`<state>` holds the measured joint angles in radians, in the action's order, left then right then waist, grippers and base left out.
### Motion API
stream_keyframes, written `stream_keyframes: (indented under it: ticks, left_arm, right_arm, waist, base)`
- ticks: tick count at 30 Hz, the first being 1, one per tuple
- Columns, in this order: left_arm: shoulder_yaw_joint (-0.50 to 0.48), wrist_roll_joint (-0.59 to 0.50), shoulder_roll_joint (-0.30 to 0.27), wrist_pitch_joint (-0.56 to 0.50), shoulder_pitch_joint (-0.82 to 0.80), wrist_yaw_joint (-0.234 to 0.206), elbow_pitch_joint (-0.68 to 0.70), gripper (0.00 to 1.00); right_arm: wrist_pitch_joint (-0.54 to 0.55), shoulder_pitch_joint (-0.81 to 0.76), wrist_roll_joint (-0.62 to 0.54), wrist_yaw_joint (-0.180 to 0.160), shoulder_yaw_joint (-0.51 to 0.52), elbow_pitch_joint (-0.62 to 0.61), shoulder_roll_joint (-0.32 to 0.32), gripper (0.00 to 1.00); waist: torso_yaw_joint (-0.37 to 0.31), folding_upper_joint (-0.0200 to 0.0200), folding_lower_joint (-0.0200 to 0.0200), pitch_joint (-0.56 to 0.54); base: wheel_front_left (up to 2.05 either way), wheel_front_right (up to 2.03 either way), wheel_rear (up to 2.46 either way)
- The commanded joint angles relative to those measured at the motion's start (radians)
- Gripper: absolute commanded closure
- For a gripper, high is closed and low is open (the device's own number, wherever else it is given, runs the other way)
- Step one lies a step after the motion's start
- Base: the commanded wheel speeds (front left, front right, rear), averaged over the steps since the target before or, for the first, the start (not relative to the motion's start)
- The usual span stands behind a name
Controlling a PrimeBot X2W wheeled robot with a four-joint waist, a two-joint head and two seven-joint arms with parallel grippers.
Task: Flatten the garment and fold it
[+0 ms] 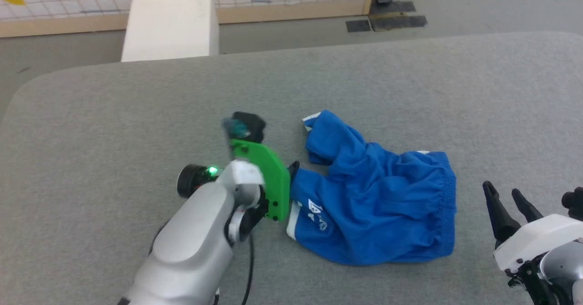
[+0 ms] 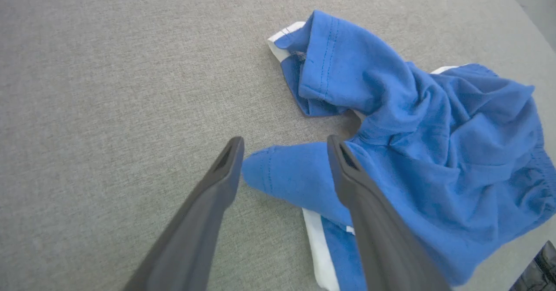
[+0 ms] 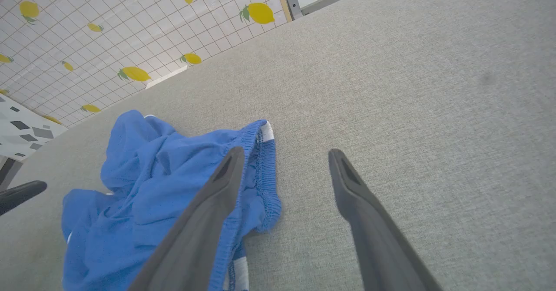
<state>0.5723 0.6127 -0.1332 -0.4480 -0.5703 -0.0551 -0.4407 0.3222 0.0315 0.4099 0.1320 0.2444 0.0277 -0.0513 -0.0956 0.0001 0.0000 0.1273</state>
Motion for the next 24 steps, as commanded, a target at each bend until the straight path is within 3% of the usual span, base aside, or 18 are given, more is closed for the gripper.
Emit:
stream_keyframes:
  ticks: [1, 4, 11, 12, 13, 14, 24]
  left_arm:
    - [0.025, -0.031, -0.005, -0.041, -0.038, -0.007, -0.025, 0.00]
    - [0.075, -0.066, -0.011, -0.118, -0.080, -0.002, -0.080, 0.00]
    - [0.193, -0.110, -0.010, -0.239, -0.081, 0.062, -0.169, 0.00]
    - [0.191, -0.103, -0.006, -0.235, -0.076, 0.064, -0.171, 0.39]
    - [0.190, -0.101, -0.003, -0.221, -0.074, 0.065, -0.170, 0.88]
    - [0.188, -0.097, 0.000, -0.216, -0.072, 0.066, -0.172, 1.00]
    - [0.046, 0.011, 0.014, -0.071, -0.085, 0.039, -0.091, 1.00]
  right_arm:
    - [0.000, 0.014, 0.002, -0.001, -0.005, 0.000, 0.001, 0.00]
    - [-0.005, 0.015, 0.006, -0.001, -0.009, 0.004, 0.001, 0.00]
    - [-0.017, 0.013, -0.026, -0.001, 0.001, 0.016, 0.001, 0.00]
    - [-0.019, 0.014, -0.026, -0.001, 0.002, 0.017, 0.001, 0.00]
    - [-0.021, 0.014, -0.027, -0.001, 0.002, 0.019, 0.001, 0.00]
    - [-0.023, 0.014, -0.027, -0.001, 0.002, 0.021, 0.001, 0.00]
    - [-0.021, 0.012, -0.040, -0.001, -0.011, 0.034, 0.001, 0.00]
  waist:
    - [-0.028, -0.0001, 0.0000, 0.026]
    - [-0.047, -0.0001, 0.0000, 0.043]
    - [-0.068, -0.0001, 0.0000, 0.060]
    - [-0.067, -0.0001, 0.0000, 0.061]
    - [-0.064, -0.0001, 0.0000, 0.061]
    - [-0.060, -0.0001, 0.0000, 0.059]
    - [0.026, -0.0001, 0.0000, 0.004]
  base:
    - [0.00, 0.00, 0.00]
    - [0.00, 0.00, 0.00]
    - [0.00, 0.00, 0.00]
    - [0.00, 0.00, 0.00]
    - [0.00, 0.00, 0.00]
    - [0.00, 0.00, 0.00]
    - [0.00, 0.00, 0.00]
